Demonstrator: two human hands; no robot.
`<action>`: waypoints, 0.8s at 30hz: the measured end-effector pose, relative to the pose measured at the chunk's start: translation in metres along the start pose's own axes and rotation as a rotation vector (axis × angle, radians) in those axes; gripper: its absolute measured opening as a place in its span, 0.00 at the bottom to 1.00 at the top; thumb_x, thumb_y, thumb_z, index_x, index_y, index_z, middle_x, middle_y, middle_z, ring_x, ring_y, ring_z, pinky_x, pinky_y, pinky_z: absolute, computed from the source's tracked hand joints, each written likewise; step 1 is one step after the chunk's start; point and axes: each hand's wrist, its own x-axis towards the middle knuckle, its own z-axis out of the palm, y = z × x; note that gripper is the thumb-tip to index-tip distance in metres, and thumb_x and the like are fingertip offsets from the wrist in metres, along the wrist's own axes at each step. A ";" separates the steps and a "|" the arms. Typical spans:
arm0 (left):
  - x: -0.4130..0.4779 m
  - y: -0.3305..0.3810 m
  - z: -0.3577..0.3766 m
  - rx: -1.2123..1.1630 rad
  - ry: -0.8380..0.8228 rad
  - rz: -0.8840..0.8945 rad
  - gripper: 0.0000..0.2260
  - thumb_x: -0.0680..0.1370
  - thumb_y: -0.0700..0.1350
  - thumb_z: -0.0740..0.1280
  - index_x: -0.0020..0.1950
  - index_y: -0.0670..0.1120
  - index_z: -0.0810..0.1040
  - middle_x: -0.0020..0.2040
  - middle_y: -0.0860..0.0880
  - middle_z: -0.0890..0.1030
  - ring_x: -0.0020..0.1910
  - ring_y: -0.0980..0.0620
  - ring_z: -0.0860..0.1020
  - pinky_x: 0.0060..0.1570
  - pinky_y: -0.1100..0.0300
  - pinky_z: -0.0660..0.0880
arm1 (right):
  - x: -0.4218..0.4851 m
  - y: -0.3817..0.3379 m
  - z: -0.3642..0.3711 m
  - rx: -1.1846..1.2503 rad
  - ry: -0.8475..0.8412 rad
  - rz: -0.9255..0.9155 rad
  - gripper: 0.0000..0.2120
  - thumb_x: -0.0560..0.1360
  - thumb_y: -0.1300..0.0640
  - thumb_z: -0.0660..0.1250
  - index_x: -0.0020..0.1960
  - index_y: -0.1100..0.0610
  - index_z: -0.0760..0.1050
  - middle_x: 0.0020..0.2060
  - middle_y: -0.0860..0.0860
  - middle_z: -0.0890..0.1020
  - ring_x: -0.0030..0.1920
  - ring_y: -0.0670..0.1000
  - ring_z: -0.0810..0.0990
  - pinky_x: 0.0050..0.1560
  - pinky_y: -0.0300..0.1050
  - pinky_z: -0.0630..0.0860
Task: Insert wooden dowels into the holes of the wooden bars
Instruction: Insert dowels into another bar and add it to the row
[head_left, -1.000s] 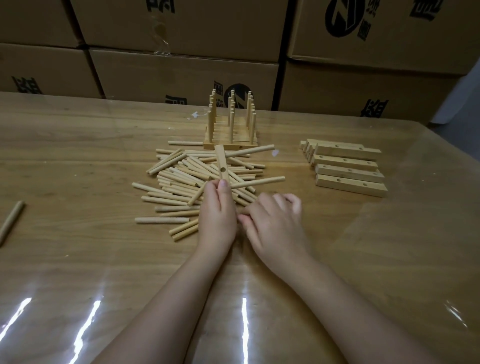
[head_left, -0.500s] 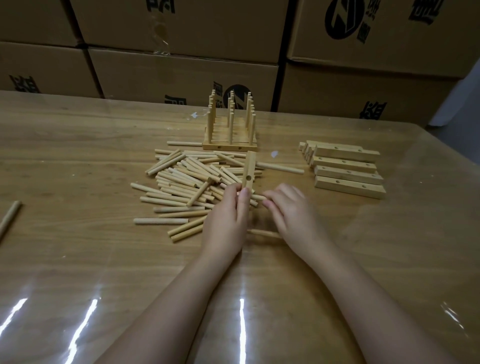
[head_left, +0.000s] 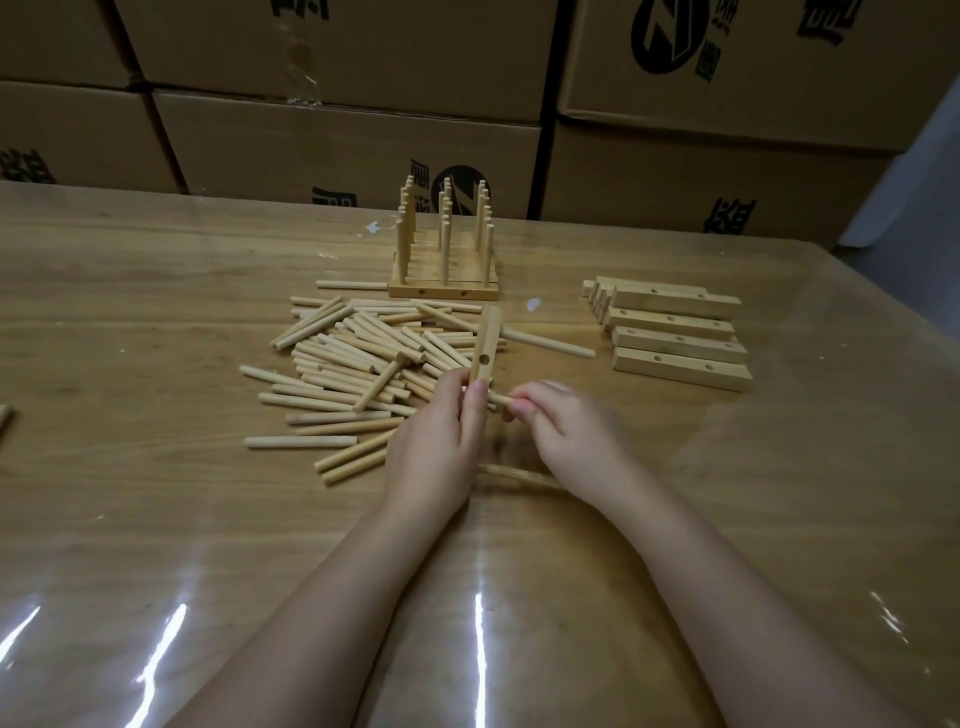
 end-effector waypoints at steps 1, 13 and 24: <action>0.000 0.000 0.000 0.023 0.000 0.003 0.17 0.80 0.55 0.50 0.59 0.48 0.72 0.36 0.52 0.76 0.41 0.43 0.78 0.36 0.53 0.68 | 0.001 0.001 0.000 0.031 -0.014 0.014 0.09 0.79 0.55 0.59 0.49 0.51 0.78 0.41 0.39 0.73 0.44 0.49 0.76 0.44 0.48 0.72; 0.000 0.000 -0.004 -0.031 0.021 0.023 0.19 0.79 0.57 0.51 0.61 0.49 0.73 0.33 0.58 0.74 0.38 0.49 0.77 0.34 0.54 0.67 | 0.002 0.008 0.006 0.319 0.009 0.075 0.08 0.77 0.54 0.63 0.55 0.50 0.77 0.47 0.40 0.75 0.48 0.38 0.74 0.48 0.33 0.71; 0.006 -0.003 -0.004 -0.365 0.074 -0.166 0.15 0.83 0.48 0.51 0.46 0.43 0.73 0.31 0.49 0.78 0.30 0.60 0.77 0.37 0.63 0.72 | 0.003 0.020 -0.005 0.730 0.250 0.176 0.18 0.72 0.42 0.58 0.50 0.53 0.77 0.32 0.46 0.78 0.34 0.40 0.76 0.37 0.31 0.72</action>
